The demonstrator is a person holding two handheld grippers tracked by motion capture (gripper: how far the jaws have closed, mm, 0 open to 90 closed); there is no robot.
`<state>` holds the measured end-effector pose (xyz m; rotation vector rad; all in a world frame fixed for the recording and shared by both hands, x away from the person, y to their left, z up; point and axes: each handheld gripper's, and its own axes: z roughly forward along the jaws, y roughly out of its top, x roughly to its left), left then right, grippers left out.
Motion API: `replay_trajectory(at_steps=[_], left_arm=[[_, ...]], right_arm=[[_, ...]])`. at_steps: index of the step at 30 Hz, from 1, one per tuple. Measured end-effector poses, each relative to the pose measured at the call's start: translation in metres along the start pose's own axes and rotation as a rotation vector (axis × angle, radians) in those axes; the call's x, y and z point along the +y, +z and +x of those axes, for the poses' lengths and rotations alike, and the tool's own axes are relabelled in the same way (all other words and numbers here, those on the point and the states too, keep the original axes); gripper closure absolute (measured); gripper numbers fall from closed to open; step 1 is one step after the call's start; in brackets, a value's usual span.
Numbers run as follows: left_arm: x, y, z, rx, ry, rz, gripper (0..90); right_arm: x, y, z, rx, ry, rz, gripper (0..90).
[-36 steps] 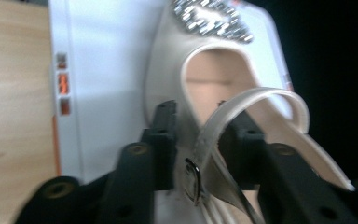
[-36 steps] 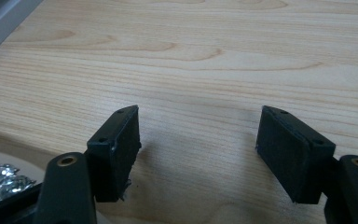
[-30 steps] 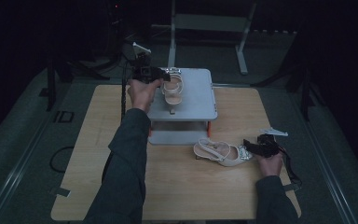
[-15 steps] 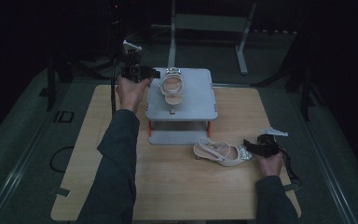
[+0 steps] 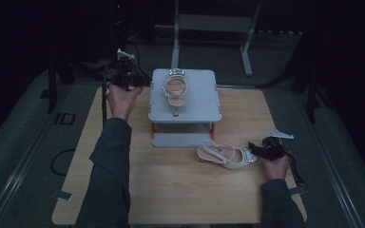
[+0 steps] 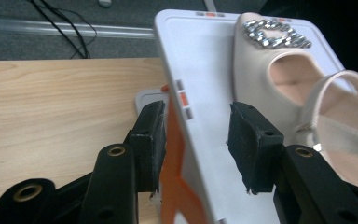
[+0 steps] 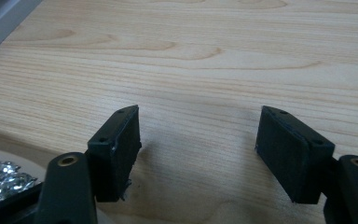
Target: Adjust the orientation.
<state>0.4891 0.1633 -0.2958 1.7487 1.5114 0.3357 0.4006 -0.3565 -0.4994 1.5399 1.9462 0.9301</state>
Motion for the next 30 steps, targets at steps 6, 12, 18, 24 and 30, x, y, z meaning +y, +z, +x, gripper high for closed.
replay_trajectory(at_steps=[6,12,18,24,30], left_arm=[[-0.022,0.000,0.016,0.073,0.026,-0.032,58.2],[-0.049,0.005,0.023,0.111,0.088,-0.025,58.1],[-0.078,0.014,0.028,0.112,0.120,-0.040,57.7],[-0.103,0.033,0.040,0.111,0.072,-0.049,55.4],[-0.134,0.062,0.051,0.125,0.022,-0.002,52.5]], right_arm=[[-0.003,-0.004,0.000,-0.005,0.028,-0.008,37.5],[-0.004,-0.013,0.002,0.015,0.041,-0.011,39.2],[-0.001,-0.029,0.006,0.023,-0.014,-0.022,41.4],[0.002,-0.048,0.013,0.030,-0.071,-0.040,42.8],[0.003,-0.060,0.026,0.044,-0.118,-0.058,42.4]])
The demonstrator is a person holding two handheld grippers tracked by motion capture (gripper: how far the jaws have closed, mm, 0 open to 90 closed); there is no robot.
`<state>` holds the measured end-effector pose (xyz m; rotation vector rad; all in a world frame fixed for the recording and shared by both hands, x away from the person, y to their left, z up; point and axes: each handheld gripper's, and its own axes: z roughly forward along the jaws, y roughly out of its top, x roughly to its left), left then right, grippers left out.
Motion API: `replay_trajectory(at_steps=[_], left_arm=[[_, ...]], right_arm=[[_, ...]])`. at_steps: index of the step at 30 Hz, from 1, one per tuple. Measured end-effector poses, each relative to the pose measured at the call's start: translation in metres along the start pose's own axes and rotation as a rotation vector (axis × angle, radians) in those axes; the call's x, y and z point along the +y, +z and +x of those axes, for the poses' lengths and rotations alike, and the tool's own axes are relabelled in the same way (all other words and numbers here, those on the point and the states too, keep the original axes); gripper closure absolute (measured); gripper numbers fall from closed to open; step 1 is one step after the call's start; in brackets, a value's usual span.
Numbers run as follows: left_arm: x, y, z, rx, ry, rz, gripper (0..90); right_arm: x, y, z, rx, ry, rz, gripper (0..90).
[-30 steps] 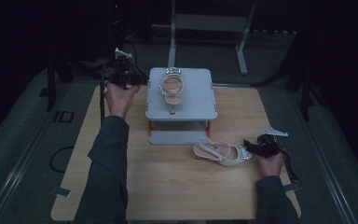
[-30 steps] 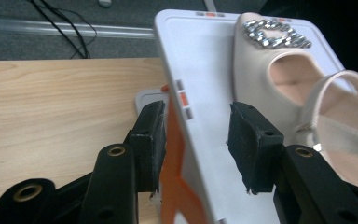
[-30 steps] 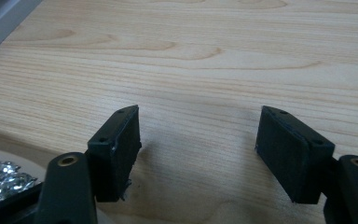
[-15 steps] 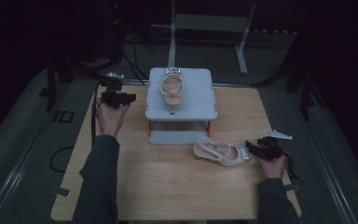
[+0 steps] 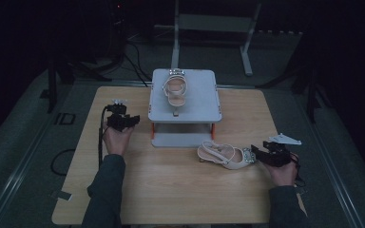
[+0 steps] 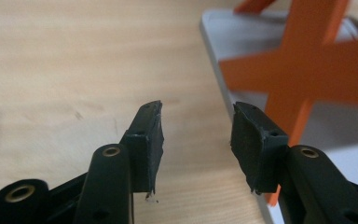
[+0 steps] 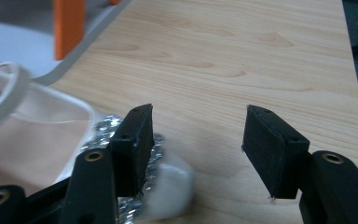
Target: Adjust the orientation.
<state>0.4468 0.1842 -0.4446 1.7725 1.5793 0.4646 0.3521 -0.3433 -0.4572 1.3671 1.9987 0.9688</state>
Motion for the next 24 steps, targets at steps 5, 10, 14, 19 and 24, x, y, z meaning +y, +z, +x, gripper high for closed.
replay_trajectory(at_steps=[5,10,14,19,24], left_arm=[[-0.017,0.012,0.000,0.021,0.008,0.009,52.6],[-0.032,0.017,0.002,0.024,-0.025,-0.015,53.0],[-0.038,0.022,0.000,0.030,-0.004,0.013,52.7],[-0.046,0.029,-0.002,0.029,0.001,0.020,52.7],[-0.048,0.029,-0.003,0.012,-0.003,0.004,52.1]], right_arm=[[-0.002,-0.010,0.009,0.036,-0.014,-0.006,39.3],[-0.010,-0.020,0.017,0.047,-0.024,-0.007,36.2],[-0.019,-0.025,0.022,0.051,-0.036,0.014,32.6],[-0.028,-0.024,0.030,0.044,-0.060,0.059,27.5],[-0.032,-0.017,0.036,0.008,-0.104,0.103,26.0]])
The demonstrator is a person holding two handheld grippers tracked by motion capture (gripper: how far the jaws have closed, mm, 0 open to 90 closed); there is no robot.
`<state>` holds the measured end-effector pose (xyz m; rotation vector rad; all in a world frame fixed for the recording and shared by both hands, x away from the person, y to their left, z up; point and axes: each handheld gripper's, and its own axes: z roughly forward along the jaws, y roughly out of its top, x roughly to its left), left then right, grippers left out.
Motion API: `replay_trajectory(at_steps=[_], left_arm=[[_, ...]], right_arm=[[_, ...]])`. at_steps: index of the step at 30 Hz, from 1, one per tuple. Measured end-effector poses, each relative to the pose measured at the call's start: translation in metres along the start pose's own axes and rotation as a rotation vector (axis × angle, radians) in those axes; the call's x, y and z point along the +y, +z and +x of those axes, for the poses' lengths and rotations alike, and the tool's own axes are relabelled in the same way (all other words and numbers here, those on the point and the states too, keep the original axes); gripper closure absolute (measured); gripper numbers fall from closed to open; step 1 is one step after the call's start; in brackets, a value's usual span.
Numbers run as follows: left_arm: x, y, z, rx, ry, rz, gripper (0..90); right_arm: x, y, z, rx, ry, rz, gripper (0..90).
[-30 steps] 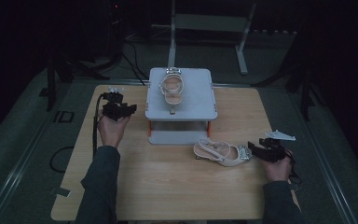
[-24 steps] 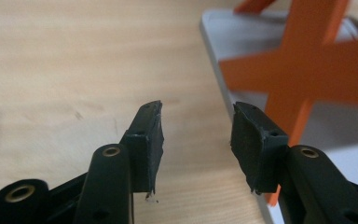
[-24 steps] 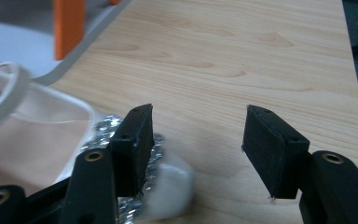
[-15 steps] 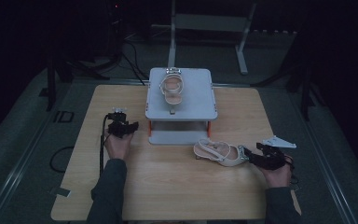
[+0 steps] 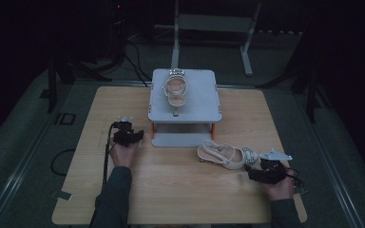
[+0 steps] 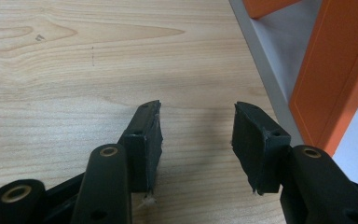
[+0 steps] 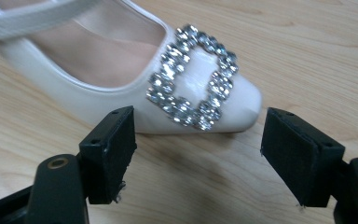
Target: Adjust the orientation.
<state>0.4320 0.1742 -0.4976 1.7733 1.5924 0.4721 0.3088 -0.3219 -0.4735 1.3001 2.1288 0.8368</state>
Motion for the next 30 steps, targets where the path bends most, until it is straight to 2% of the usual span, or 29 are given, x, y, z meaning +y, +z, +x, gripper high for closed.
replay_trajectory(at_steps=[2,4,6,8,11,19,25,30], left_arm=[[0.000,0.000,0.001,-0.003,0.005,0.000,52.0],[-0.001,0.000,0.000,0.000,0.012,-0.005,52.0],[-0.002,0.000,0.000,0.003,0.015,-0.010,52.0],[-0.003,0.001,0.000,0.004,0.005,-0.020,51.6],[-0.003,0.001,-0.001,0.006,0.011,-0.026,51.2],[-0.004,0.001,-0.001,0.003,0.017,-0.033,51.1],[-0.005,0.001,-0.001,0.004,0.025,-0.036,51.0],[-0.005,0.002,-0.003,0.036,0.047,-0.035,51.0]], right_arm=[[0.000,0.004,0.000,-0.031,0.000,0.018,26.4],[0.001,0.005,-0.001,-0.039,0.003,0.022,26.0],[0.002,0.007,-0.004,-0.049,0.019,0.005,26.6],[0.002,0.010,-0.008,-0.058,0.056,-0.005,29.4],[0.005,0.016,-0.011,-0.091,0.078,0.001,31.7],[0.021,0.037,-0.018,-0.131,0.084,0.006,32.8],[0.033,0.051,-0.024,-0.112,0.087,0.026,36.8],[0.042,0.062,-0.028,-0.096,0.067,0.043,40.3]])
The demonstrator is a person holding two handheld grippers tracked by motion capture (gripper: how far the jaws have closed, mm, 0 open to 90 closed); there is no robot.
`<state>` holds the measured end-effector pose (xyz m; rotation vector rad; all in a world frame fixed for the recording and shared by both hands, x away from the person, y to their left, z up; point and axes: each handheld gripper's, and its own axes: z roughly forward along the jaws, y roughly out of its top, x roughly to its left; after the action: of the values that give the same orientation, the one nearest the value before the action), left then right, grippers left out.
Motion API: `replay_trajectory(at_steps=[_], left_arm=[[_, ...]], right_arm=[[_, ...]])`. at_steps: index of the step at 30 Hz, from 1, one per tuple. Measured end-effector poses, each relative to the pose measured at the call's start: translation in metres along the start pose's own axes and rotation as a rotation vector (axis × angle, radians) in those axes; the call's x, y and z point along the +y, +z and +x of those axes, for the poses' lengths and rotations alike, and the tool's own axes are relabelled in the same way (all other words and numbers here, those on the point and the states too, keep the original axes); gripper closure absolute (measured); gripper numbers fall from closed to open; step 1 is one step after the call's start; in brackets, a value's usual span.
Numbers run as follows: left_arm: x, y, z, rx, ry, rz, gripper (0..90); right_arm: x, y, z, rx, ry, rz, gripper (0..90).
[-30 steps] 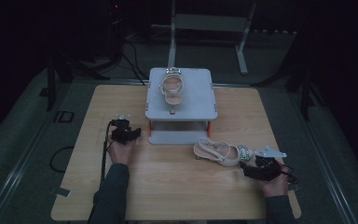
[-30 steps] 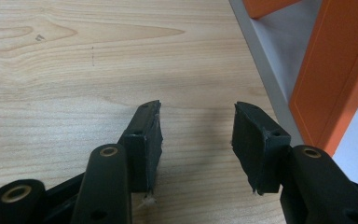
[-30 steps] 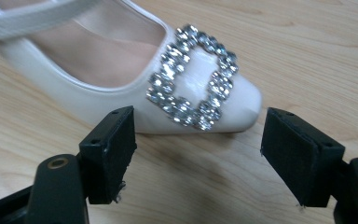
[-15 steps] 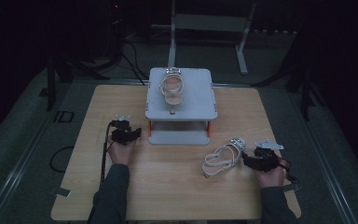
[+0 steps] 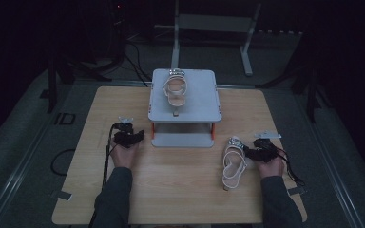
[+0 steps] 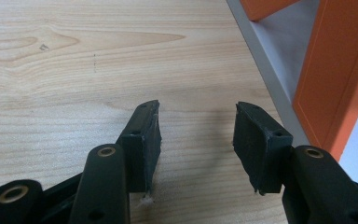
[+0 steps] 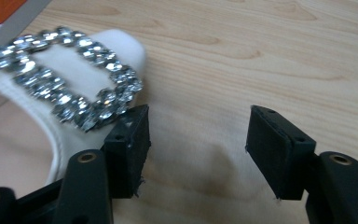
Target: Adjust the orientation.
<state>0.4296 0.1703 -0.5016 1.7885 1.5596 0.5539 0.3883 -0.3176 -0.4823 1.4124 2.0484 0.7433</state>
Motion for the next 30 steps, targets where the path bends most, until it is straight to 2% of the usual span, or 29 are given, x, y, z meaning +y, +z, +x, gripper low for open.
replay_trajectory(at_steps=[11,15,21,22,30], left_arm=[[0.000,0.000,-0.001,0.005,0.014,0.001,50.8],[-0.002,0.000,-0.002,0.010,0.021,-0.009,50.4],[-0.004,0.001,-0.005,0.029,0.029,-0.023,49.5],[-0.004,0.001,-0.006,0.031,0.030,-0.026,49.4],[-0.005,0.001,-0.006,0.031,0.030,-0.030,47.8]], right_arm=[[0.022,0.016,0.009,0.050,-0.076,0.023,45.2],[0.024,0.016,0.011,0.046,-0.092,0.025,44.8],[0.024,0.000,0.007,0.035,-0.070,-0.012,44.6],[0.025,-0.011,0.007,0.041,-0.065,-0.031,45.0],[0.020,-0.047,0.016,0.067,-0.038,-0.074,48.1]])
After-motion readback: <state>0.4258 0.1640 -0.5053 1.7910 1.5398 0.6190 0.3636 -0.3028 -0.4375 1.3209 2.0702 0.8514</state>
